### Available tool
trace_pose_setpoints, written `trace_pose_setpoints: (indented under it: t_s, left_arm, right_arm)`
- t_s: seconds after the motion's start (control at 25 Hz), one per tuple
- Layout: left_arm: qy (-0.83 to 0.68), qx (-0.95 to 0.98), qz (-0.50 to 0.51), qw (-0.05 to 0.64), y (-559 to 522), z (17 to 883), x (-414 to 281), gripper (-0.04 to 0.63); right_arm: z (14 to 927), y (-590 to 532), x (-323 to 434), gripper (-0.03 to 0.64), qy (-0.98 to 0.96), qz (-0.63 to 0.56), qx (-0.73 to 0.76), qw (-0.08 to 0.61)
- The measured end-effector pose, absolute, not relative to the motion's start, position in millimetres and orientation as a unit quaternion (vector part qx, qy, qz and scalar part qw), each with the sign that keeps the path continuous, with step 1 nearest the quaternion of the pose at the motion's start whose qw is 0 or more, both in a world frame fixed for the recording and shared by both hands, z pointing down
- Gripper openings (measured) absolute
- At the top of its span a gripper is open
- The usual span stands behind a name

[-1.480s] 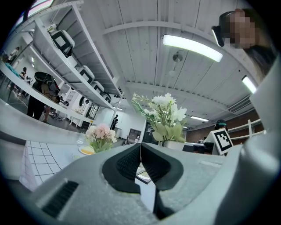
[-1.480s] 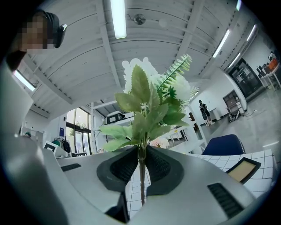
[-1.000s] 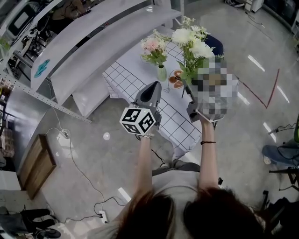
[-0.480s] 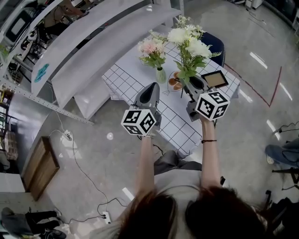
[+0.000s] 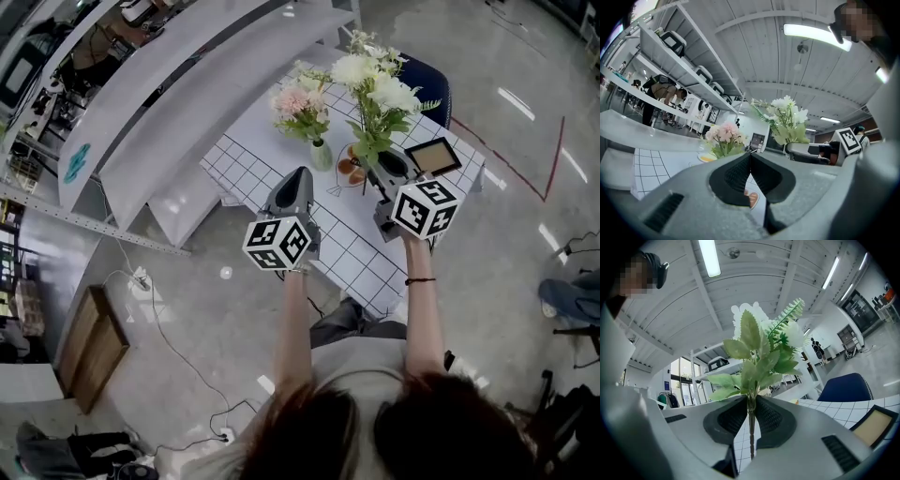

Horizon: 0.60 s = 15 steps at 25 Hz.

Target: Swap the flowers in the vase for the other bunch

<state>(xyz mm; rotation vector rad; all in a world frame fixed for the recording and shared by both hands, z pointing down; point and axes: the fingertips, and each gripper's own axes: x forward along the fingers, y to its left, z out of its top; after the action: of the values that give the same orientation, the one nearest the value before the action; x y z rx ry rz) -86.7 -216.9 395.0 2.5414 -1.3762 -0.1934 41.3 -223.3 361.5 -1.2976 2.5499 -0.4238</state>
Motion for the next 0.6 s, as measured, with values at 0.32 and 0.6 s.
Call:
trace_pose_setpoints:
  t_s: [0.32,0.6]
  left_arm:
    - [-0.478,0.865,-0.057,0.143,-255.6,413.1,-88.9,0.012]
    - [-0.475,0.864,-0.041,0.164,-278.5,437.9,-78.7,0.014]
  right_arm:
    - [369.9,-249.3,41.6,0.051,0.868,-0.156,-0.454,0.124]
    - [381.5,-264.6,45.8,0.051,0.864,-0.164,-0.461,0.119]
